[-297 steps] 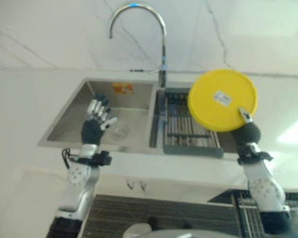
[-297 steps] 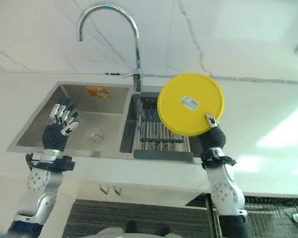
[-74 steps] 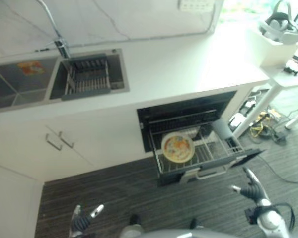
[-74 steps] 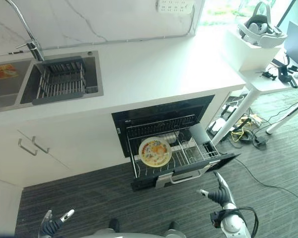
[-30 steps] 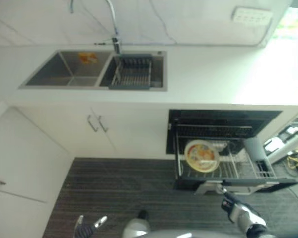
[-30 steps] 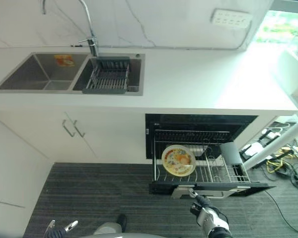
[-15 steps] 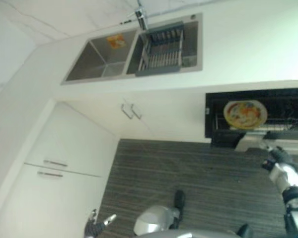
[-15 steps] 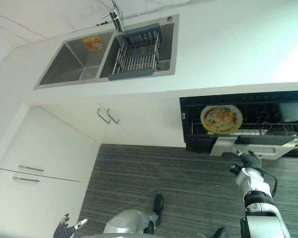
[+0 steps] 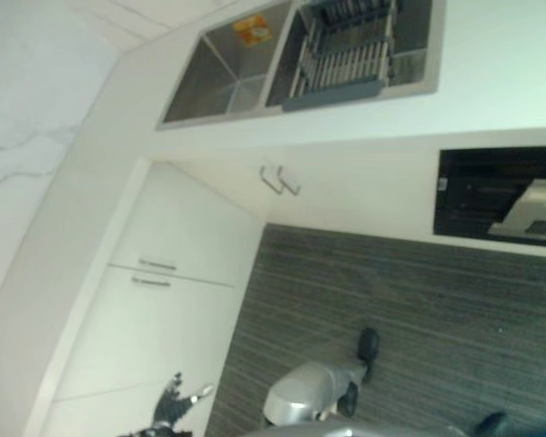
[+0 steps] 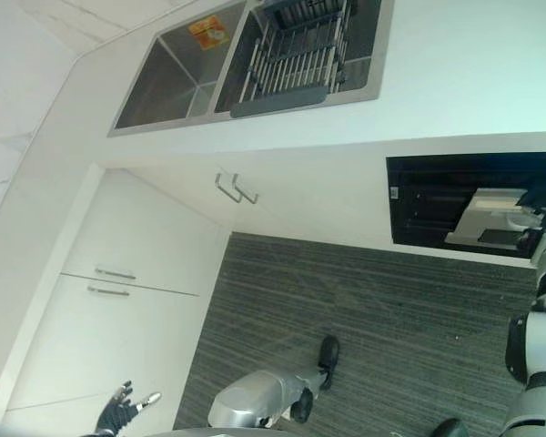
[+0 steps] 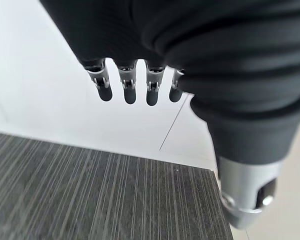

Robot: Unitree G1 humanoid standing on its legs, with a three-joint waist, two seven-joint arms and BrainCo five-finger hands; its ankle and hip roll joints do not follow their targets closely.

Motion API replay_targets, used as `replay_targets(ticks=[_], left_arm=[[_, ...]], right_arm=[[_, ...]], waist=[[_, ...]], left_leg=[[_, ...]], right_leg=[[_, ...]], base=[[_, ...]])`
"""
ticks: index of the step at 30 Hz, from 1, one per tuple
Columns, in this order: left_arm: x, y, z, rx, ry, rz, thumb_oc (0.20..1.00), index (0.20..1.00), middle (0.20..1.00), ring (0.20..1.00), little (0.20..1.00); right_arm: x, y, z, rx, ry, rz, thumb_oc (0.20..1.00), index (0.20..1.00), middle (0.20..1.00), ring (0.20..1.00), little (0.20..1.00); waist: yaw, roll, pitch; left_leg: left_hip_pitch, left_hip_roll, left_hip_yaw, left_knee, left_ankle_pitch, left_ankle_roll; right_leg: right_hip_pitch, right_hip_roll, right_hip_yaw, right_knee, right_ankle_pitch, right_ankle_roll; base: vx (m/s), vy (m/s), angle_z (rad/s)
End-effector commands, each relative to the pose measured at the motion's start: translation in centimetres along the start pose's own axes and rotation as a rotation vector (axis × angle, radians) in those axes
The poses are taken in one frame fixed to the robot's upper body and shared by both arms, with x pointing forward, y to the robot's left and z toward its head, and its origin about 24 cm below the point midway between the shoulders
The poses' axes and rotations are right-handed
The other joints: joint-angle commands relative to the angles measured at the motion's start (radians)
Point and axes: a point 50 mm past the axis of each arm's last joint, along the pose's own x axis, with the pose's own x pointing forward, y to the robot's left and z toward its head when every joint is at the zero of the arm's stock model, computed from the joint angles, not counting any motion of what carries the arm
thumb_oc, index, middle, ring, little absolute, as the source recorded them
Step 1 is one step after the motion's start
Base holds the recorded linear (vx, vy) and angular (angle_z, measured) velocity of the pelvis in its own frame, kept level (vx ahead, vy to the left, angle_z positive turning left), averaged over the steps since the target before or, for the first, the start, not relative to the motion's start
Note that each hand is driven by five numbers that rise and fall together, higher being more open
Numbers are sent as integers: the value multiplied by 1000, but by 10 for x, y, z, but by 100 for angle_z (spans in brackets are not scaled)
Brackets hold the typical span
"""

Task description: Place the dishes in the dishwasher.

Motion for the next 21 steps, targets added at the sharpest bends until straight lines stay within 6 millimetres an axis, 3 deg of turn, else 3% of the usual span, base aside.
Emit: replay_targets(ticks=[1,4,8,13,15,16,19,21], left_arm=[[1,7,-2,-15,30,-9,1000,1000,1000,1000,1000],[1,7,0,-4,8,-29,1000,1000,1000,1000,1000],[0,14,9,-15,-28,-31,1000,1000,1000,1000,1000],[-4,27,9,-24,-60,-11,1000,1000,1000,1000,1000],[-6,31,11,-54,-85,13,1000,1000,1000,1000,1000],[-7,30,14,-80,-126,35,1000,1000,1000,1000,1000],[-8,30,27,-138,-214,31,1000,1000,1000,1000,1000],[-9,28,41,-120,-275,36,1000,1000,1000,1000,1000]], right_arm=[[-29,-10,90,114,-373,11,1000,1000,1000,1000,1000],[-27,-14,90,82,-372,32,1000,1000,1000,1000,1000],[-21,-17,76,-5,-338,72,1000,1000,1000,1000,1000],[-30,14,59,-14,-422,216,1000,1000,1000,1000,1000],[-48,44,37,26,-480,307,1000,1000,1000,1000,1000],[-75,74,4,27,-524,392,1000,1000,1000,1000,1000],[-105,101,-59,-153,-539,492,1000,1000,1000,1000,1000],[-112,101,-86,-188,-528,499,1000,1000,1000,1000,1000]], waist=[[93,-20,-25],[95,-29,-23],[94,-51,-11],[75,-105,14],[49,-140,29],[19,-175,45],[-17,-221,58],[-31,-253,51]], left_leg=[[-50,76,35,21,-33,-125],[-58,76,37,27,-33,-123],[-68,86,43,42,-38,-122],[-81,108,57,59,-48,-119],[-85,120,67,74,-60,-113],[-93,132,79,93,-73,-104],[-83,150,103,110,-96,-96],[-72,164,124,110,-100,-90]], right_leg=[[-140,-48,119,183,-64,3],[-143,-45,121,182,-63,3],[-146,-43,121,179,-56,4],[-145,-18,123,160,-42,5],[-149,-8,137,151,-34,5],[-158,2,157,141,-22,6],[-150,18,179,128,-16,7],[-137,25,176,118,-3,12]], base=[[0,0,0],[4,-20,-4],[-34,-67,-4],[-97,-113,-5],[-129,-103,-14],[-135,-100,-47],[-103,-38,-39],[-53,-26,-18]])
